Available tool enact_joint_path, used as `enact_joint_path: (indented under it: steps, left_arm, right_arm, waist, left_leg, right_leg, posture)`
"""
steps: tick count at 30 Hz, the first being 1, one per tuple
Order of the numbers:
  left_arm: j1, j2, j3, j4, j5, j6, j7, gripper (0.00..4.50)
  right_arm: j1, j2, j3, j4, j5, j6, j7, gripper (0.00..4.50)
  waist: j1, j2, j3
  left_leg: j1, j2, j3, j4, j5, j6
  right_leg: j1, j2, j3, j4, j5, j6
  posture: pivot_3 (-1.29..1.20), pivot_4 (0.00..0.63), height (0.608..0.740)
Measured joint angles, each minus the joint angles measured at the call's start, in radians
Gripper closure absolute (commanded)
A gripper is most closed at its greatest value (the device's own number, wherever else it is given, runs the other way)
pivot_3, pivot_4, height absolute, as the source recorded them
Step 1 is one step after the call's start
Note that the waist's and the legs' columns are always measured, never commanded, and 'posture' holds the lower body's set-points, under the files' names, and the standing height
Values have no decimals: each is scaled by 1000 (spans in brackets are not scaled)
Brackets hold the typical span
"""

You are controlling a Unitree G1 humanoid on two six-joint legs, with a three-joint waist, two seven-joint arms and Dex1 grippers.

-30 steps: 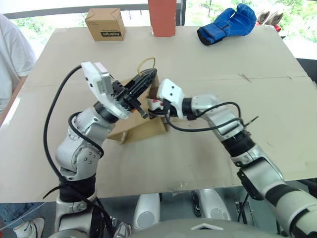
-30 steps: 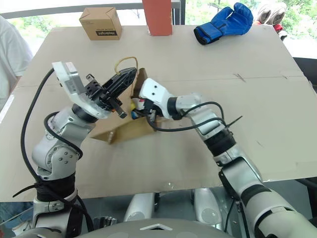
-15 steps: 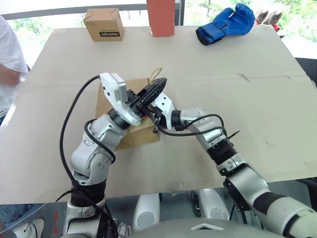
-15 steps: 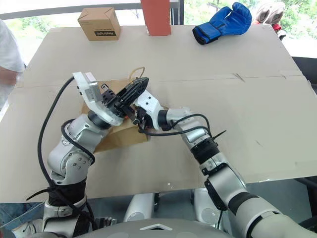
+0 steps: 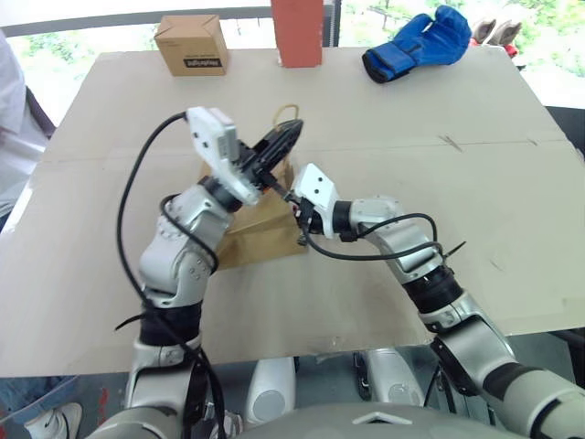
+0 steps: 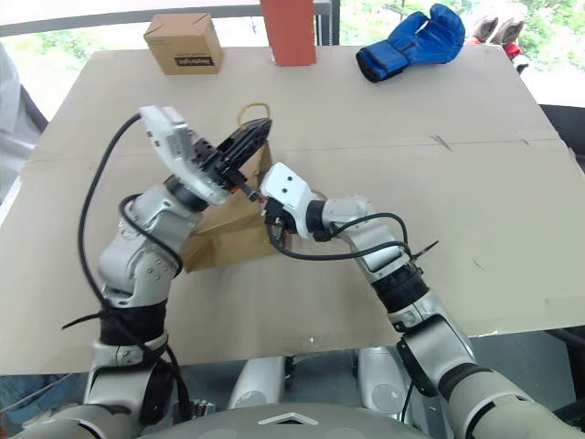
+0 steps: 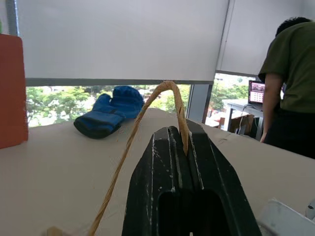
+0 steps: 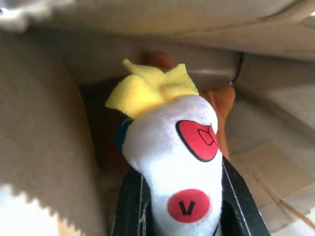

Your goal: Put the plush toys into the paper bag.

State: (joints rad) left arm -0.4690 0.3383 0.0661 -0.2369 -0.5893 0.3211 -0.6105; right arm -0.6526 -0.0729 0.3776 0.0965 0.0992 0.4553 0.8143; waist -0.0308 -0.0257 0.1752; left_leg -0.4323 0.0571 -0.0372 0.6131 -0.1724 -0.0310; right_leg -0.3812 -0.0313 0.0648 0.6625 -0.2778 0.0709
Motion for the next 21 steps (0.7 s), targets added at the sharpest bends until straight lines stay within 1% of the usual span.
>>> enact_joint_path:
  steps: [4, 7, 9, 11, 12, 13, 15, 16, 17, 19, 21]
  left_arm:
    - [-91, 10, 1, 36, -1, -12, -60, 4500]
    - [-54, 23, 2, 33, -1, -14, -86, 4500]
    - [5, 22, 2, 18, -3, -3, -85, 4500]
    - [62, 16, 2, -10, -4, 7, -78, 4500]
    - [70, 14, 5, -15, -3, 9, -71, 4500]
    - [96, 22, 22, -23, -3, 17, -55, 4500]
    - [115, 23, 50, -27, -2, 24, -27, 4500]
    - [129, 23, 66, -34, -2, 30, -9, 4500]
    - [140, 23, 76, -40, -2, 38, 1, 4500]
    - [162, 23, 86, -56, -5, 55, 18, 4500]
    - [172, 16, 97, -70, -34, 86, 36, 4500]
  right_arm:
    - [16, -58, -5, -147, 7, 96, -21, 4458]
    - [23, -64, -15, -195, 21, 132, -37, 4458]
    - [18, -48, 3, -158, 10, 113, -50, 4458]
    - [-7, 5, 28, -25, -18, 45, -72, 4458]
    - [-10, 17, 30, 8, -21, 21, -76, 4458]
    - [-45, 40, 45, 95, -44, -51, -88, 4458]
    - [-98, 63, 51, 206, -72, -146, -97, 3511]
    - [-128, 82, 53, 287, -83, -215, -96, 3127]
    - [-141, 91, 53, 330, -88, -256, -96, 2577]
    - [-149, 103, 51, 393, -94, -326, -96, 1600]
    - [-148, 101, 51, 400, -100, -362, -96, 603]
  waist:
    - [-2, 0, 0]
    - [-14, 0, 0]
    - [-16, 0, 0]
    - [-16, 0, 0]
    - [-13, 0, 0]
    - [-14, 0, 0]
    - [-12, 0, 0]
    - [-10, 0, 0]
    - [-8, 0, 0]
    - [-5, 0, 0]
    - [-4, 0, 0]
  left_leg:
    - [0, 0, 1, 0, 0, 0]
    - [2, 0, 1, -2, 0, 0]
    - [2, 1, 0, -2, 0, 0]
    - [2, 1, 1, -2, 0, 0]
    - [1, 1, 1, -2, 0, 0]
    - [1, 1, 1, -1, 0, 0]
    - [1, 0, 1, 0, 0, 0]
    - [1, 0, 1, 0, 0, 0]
    - [1, 0, 1, 0, 0, 0]
    - [1, 0, 1, 0, 0, 0]
    - [0, 0, 1, 0, 0, 0]
  right_leg:
    - [0, 0, 1, 0, 0, 0]
    - [0, 0, 2, 1, 0, 0]
    - [0, 1, 2, 1, 0, 0]
    - [0, 1, 1, 1, 0, 0]
    - [-1, 1, 1, 1, 0, 0]
    - [0, 1, 2, 1, 0, 0]
    - [0, 0, 2, 0, 0, 0]
    - [0, 0, 2, 0, 0, 0]
    - [0, 0, 2, 0, 0, 0]
    - [0, -1, 2, -1, 0, 0]
    - [0, -1, 2, -1, 0, 0]
  posture:
    - [0, 150, 740]
    - [0, 150, 740]
    - [0, 150, 740]
    - [0, 150, 740]
    - [0, 150, 740]
    - [0, 150, 740]
    - [0, 150, 740]
    - [0, 150, 740]
    - [0, 150, 740]
    - [0, 150, 740]
    - [0, 150, 740]
